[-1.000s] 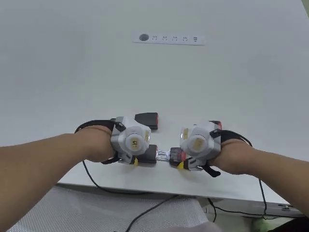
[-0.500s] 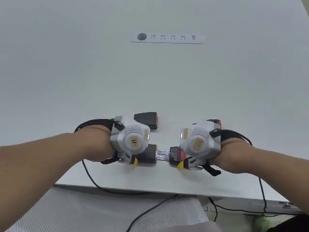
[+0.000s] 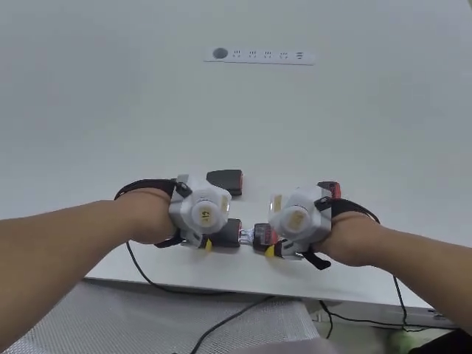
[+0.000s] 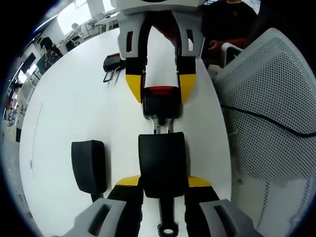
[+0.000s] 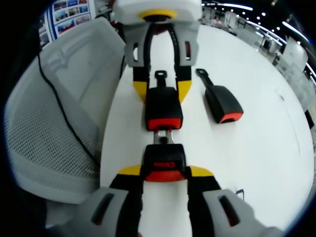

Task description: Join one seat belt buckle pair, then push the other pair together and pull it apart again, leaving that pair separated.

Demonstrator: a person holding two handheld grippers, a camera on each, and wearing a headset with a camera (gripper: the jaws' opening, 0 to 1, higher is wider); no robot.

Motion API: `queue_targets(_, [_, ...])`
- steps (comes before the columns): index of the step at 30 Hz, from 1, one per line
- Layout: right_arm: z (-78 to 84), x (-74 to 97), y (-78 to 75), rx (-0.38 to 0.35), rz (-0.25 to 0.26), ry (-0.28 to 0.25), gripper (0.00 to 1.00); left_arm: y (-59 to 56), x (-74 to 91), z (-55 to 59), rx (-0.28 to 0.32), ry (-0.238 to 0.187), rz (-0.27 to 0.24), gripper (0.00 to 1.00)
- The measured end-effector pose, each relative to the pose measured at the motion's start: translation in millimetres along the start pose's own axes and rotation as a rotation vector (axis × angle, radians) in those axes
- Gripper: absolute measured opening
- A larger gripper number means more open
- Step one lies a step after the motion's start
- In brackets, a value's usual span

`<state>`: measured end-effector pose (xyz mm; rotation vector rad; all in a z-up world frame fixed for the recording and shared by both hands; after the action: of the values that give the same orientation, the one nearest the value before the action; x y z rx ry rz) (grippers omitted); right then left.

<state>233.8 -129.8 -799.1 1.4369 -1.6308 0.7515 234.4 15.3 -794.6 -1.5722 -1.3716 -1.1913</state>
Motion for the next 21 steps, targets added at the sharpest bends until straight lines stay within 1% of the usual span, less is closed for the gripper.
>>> queue_targets(5, [-1.5, 0.2, -0.5, -0.009, 0.004, 0.004, 0.33, 0.2, -0.4, -0.5, -0.005, -0.007, -0.001, 0.32])
queue_targets(7, [-2.5, -0.7, -0.7, -0.002, 0.004, 0.005, 0.32, 0.3, -0.6, -0.9, -0.009, -0.008, -0.001, 0.32])
queue_targets(14, [-5.6, -2.2, -1.7, -0.001, -0.002, 0.016, 0.32, 1.4, -1.5, -2.4, -0.028, 0.004, 0.007, 0.32])
queue_targets(18, [-9.5, -4.5, 0.1, -0.005, -0.005, 0.016, 0.31, 1.1, -1.2, -1.9, -0.018, -0.001, 0.006, 0.32])
queue_targets(21, [-9.3, -4.0, -0.4, -0.007, -0.006, 0.017, 0.31, 0.9, -1.3, -1.3, -0.013, -0.003, 0.006, 0.32])
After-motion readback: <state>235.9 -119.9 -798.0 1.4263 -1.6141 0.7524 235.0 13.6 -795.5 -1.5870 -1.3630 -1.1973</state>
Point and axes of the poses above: the centre of the closed fingertips' face, and the gripper's own axes: x roughly backward along the fingers, y roughly to its left, z roughly out of its underside, the point moved 7 cm from there along x, roughly backward along the fingers, and after that the axes turned 9 degrees about -x, right-handed, at the moved point
